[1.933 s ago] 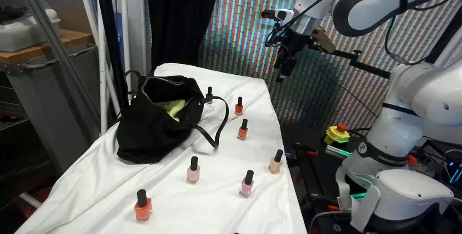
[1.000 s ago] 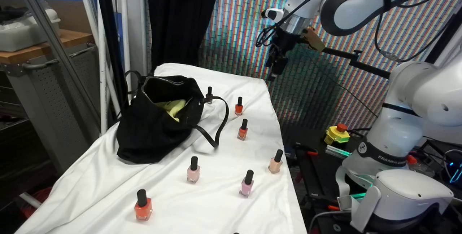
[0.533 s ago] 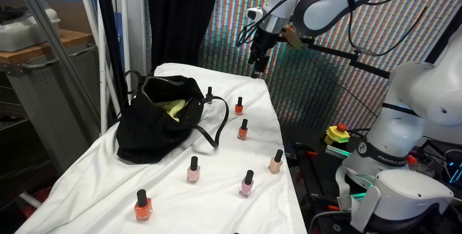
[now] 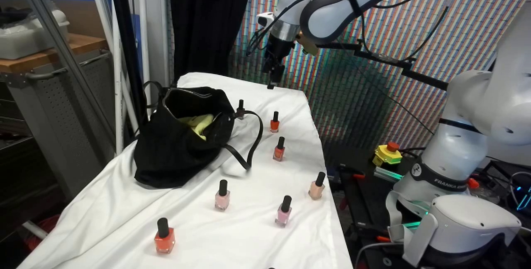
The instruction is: Pick up the nail polish and put them in the bag
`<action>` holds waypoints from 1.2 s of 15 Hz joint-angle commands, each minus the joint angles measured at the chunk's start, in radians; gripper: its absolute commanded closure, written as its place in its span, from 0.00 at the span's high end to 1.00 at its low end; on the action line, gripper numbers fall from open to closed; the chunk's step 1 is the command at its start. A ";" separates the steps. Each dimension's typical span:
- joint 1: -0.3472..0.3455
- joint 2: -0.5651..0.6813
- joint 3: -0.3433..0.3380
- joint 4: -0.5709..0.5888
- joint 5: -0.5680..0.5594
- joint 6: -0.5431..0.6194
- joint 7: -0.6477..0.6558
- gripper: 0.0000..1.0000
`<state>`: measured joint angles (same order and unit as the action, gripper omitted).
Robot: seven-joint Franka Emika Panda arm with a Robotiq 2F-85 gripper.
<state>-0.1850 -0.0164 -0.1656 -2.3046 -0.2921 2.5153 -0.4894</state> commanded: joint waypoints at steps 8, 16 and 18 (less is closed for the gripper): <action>-0.029 0.272 0.029 0.270 0.215 -0.019 -0.052 1.00; -0.037 0.374 0.040 0.345 0.238 -0.040 0.017 1.00; -0.035 0.408 0.039 0.370 0.233 -0.034 0.058 1.00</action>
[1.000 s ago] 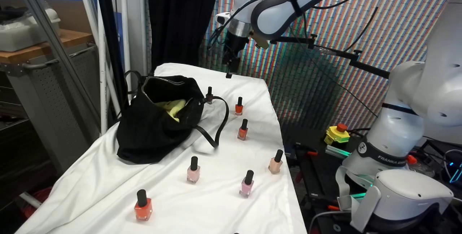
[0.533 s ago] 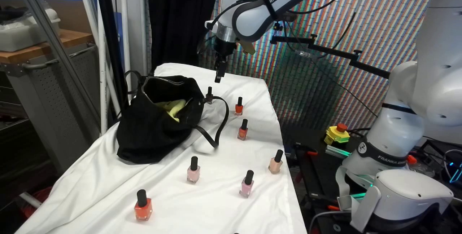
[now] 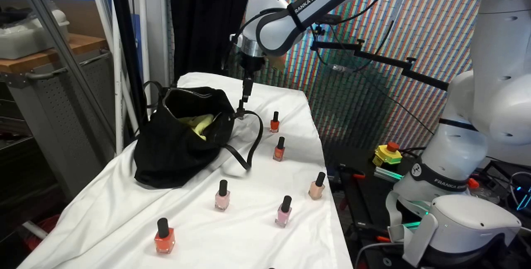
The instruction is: Pick up the nail polish and put them in the bag
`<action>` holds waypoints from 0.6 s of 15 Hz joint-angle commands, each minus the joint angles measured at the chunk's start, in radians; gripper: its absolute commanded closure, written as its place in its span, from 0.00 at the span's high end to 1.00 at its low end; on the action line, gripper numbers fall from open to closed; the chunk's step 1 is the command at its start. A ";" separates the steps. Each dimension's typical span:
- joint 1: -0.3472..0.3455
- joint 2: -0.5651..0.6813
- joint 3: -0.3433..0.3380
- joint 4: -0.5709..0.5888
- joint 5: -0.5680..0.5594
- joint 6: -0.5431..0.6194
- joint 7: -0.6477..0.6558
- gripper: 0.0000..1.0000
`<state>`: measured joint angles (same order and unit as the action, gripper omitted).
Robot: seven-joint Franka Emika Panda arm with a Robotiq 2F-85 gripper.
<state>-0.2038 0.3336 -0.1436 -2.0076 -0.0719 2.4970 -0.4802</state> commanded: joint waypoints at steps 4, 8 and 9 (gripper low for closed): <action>-0.016 0.125 0.005 0.128 0.002 -0.009 0.142 1.00; -0.026 0.171 0.007 0.164 0.008 -0.011 0.196 1.00; -0.031 0.179 0.009 0.176 0.014 -0.023 0.205 1.00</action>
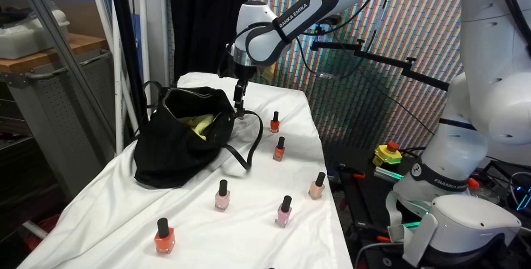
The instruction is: Pick up the nail polish and put them in the bag
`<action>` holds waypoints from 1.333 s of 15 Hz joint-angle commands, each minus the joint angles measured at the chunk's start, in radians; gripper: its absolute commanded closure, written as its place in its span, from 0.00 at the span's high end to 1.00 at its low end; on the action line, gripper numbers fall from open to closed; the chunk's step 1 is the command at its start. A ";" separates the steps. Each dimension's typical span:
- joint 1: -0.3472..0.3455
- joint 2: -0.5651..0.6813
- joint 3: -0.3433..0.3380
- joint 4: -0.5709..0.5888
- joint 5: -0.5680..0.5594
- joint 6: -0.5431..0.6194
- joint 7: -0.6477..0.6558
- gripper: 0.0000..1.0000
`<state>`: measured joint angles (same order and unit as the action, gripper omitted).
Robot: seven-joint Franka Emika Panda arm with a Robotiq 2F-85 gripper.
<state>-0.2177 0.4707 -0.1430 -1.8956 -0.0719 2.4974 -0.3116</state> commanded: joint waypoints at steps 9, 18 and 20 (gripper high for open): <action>-0.047 0.091 0.046 0.103 0.060 -0.058 0.039 1.00; -0.045 0.156 0.040 0.163 0.066 -0.076 0.072 1.00; -0.049 0.160 0.039 0.164 0.068 -0.077 0.075 1.00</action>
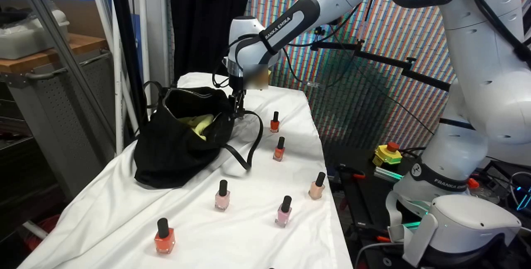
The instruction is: Pick up the nail polish and put them in the bag
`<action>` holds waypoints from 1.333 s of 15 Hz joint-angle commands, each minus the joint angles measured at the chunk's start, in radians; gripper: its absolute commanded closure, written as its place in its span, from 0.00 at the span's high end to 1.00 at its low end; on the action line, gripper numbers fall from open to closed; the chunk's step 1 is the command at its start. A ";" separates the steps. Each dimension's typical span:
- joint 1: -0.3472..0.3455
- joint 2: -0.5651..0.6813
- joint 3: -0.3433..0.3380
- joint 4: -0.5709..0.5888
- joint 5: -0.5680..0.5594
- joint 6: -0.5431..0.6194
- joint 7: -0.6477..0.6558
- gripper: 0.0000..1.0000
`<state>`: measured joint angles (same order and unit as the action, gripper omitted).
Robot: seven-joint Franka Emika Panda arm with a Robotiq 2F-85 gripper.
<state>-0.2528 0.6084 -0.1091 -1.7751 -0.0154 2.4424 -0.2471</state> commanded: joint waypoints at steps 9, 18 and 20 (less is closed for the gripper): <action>-0.027 0.018 0.008 0.035 0.015 -0.025 0.010 1.00; -0.032 0.058 0.013 0.079 0.018 -0.058 0.004 1.00; -0.033 0.069 0.014 0.092 0.017 -0.070 0.002 1.00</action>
<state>-0.2711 0.6296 -0.1089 -1.7428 -0.0154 2.4027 -0.2391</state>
